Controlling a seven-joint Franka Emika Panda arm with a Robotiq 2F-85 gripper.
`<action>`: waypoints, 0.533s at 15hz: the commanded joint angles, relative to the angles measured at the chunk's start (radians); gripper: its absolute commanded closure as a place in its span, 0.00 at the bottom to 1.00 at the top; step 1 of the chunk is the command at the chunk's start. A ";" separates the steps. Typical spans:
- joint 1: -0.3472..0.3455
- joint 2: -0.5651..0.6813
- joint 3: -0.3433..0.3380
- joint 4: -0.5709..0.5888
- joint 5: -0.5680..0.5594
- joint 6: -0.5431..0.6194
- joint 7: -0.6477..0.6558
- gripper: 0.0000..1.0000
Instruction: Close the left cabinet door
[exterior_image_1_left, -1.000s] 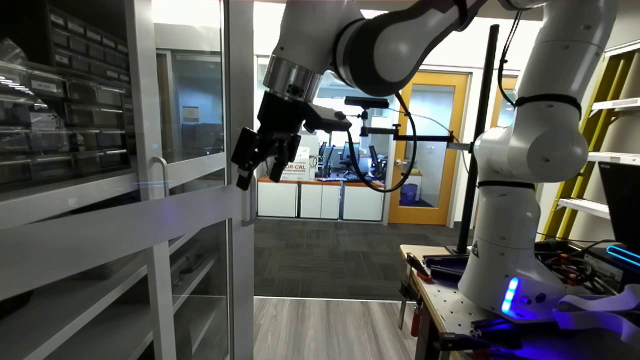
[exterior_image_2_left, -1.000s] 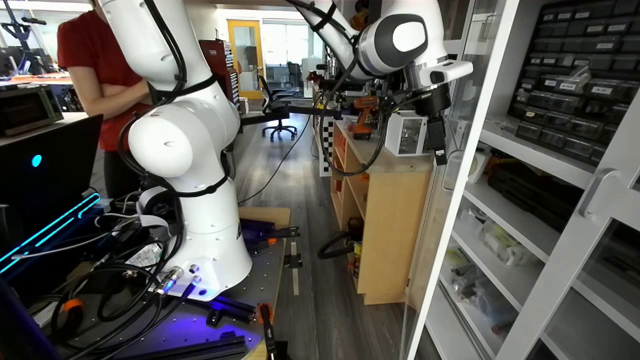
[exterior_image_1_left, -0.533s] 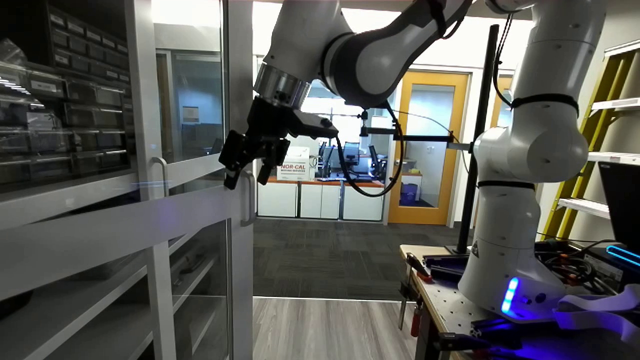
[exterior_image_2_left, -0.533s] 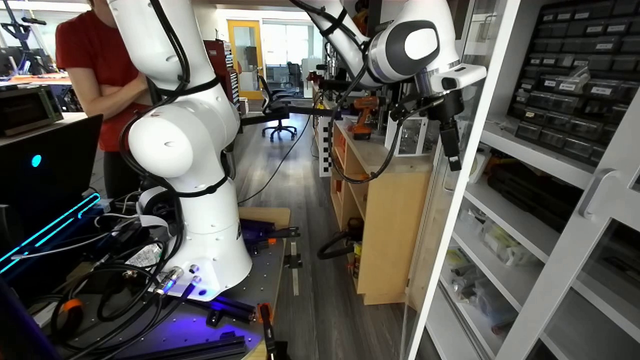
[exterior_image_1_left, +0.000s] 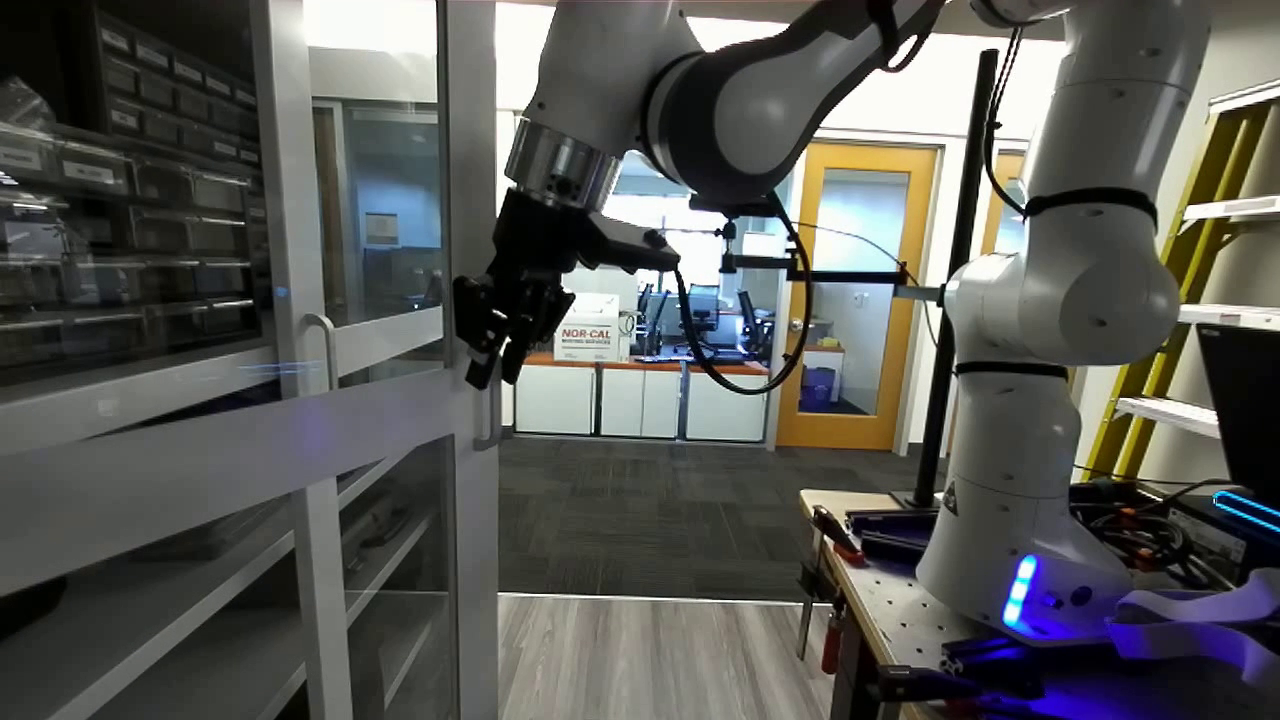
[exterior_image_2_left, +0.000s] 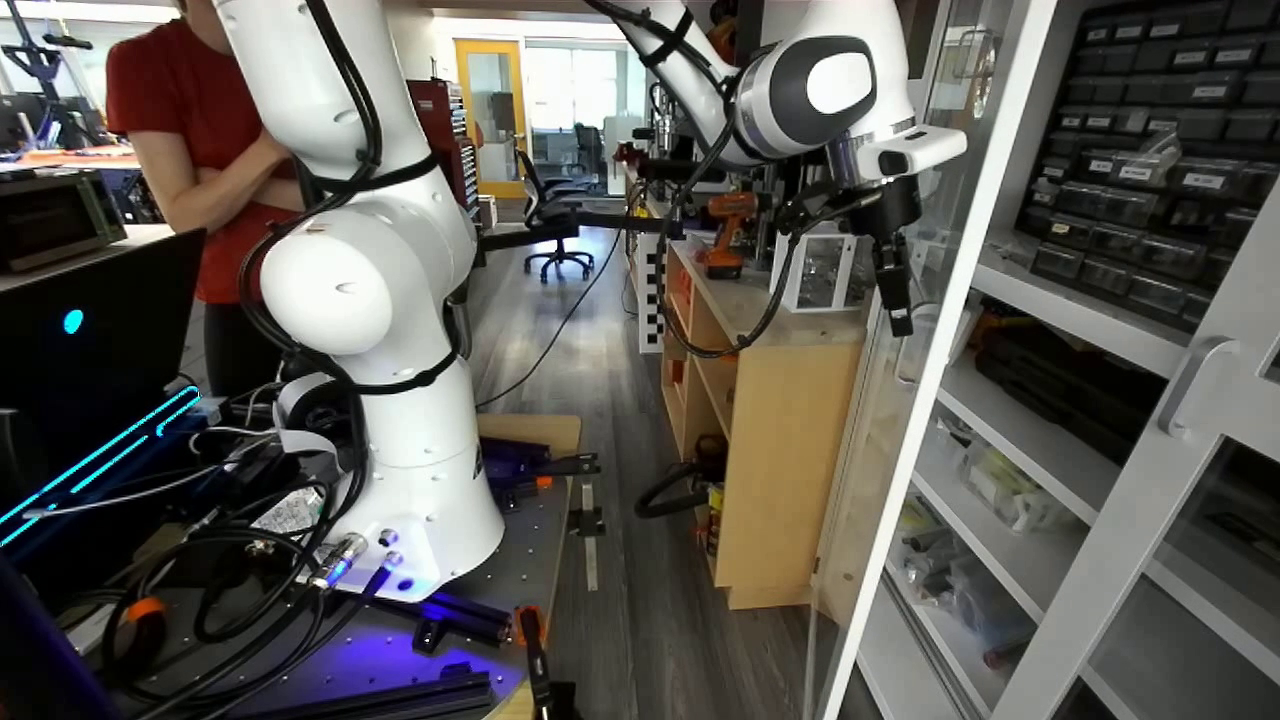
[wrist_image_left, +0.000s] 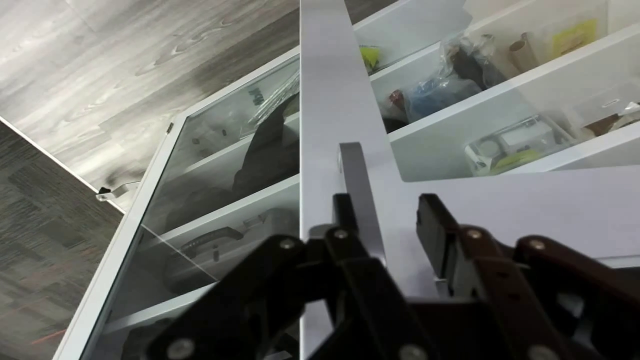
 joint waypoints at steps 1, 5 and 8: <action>0.031 -0.028 -0.026 0.006 0.023 -0.044 -0.031 0.90; 0.032 -0.042 -0.034 0.001 0.020 -0.062 -0.041 0.96; 0.020 -0.028 -0.042 0.011 -0.002 -0.049 -0.056 0.96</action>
